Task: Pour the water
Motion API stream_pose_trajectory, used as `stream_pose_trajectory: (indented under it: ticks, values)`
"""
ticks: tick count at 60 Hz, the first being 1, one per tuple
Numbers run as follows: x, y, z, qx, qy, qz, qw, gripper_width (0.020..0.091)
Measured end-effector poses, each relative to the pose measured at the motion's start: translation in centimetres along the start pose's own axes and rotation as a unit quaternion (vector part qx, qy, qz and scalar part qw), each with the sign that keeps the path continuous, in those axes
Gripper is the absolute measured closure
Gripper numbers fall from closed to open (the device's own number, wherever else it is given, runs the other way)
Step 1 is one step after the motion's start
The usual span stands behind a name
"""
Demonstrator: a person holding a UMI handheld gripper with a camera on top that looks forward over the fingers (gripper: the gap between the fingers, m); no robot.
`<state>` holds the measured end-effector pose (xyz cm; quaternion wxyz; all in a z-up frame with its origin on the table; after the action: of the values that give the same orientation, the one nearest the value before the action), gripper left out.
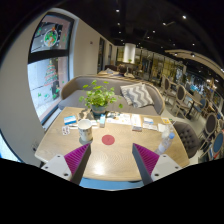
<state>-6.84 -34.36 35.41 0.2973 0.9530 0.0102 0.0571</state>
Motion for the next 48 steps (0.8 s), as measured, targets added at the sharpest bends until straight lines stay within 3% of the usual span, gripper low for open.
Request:
stream_pose_trajectory:
  ticks: [14,33,48]
  values:
    - [5.1,-1.9,3.0,-0.014,-0.006,0.003,1.000,0.0251]
    - [17.6,-7.6,11.9,-0.039,-0.032,0.008,0.999,0.0253]
    - [26.7,-15.3,15.8,-0.021,-0.035,0.019,0.999,0.0245]
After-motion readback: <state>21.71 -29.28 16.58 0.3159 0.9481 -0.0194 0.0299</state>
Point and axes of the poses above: the point between the fingertips, and its own axes, seen from behind it with the camera up: x to the right, z down, y backward, against the way the camera looks, the point moved 10 cm from there along y, backward, against the way the camera looks, and after that the axes turned 1 degree about y, right-handed, at the moved point
